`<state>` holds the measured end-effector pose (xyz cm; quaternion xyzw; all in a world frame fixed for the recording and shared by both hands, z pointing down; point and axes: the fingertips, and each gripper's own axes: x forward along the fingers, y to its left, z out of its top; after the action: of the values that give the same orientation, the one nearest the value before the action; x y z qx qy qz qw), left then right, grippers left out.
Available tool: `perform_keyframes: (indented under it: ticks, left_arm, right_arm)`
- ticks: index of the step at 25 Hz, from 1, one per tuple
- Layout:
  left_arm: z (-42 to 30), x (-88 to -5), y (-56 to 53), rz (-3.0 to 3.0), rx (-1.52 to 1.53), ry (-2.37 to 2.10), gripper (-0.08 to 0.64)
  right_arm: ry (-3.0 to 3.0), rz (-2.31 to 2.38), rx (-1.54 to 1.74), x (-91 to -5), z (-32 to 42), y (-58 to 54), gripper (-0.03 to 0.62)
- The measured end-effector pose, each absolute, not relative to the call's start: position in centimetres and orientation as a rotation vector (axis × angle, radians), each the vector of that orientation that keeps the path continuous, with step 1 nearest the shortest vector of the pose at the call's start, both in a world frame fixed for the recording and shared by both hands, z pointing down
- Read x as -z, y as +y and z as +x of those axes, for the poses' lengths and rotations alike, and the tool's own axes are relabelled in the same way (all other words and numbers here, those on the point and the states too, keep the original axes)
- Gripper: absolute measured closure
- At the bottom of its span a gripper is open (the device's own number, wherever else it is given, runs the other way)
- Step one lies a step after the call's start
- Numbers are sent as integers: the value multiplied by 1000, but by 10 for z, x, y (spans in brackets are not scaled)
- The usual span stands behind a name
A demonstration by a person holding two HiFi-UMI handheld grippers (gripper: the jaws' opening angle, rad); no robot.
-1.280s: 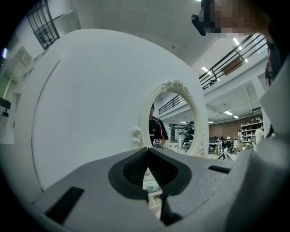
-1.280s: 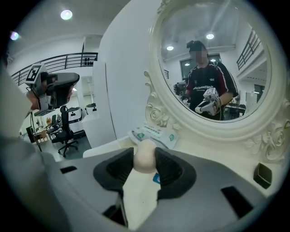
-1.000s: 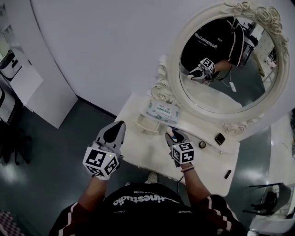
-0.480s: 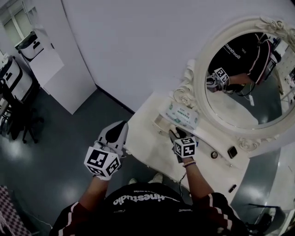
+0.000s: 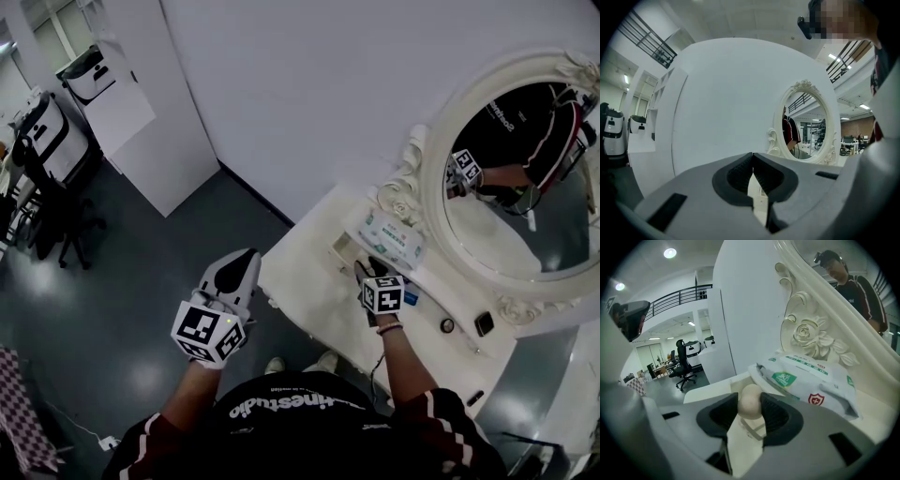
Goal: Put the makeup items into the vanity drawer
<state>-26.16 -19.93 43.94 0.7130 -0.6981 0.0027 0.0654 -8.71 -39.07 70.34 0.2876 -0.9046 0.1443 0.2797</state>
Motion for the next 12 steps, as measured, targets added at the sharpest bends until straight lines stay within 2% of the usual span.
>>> perform_keyframes:
  ticks: [12]
  left_arm:
    - [-256, -443, -201, 2150, -7, -2094, 554]
  right_arm:
    - [-2418, 774, -341, -705, -81, -390, 390]
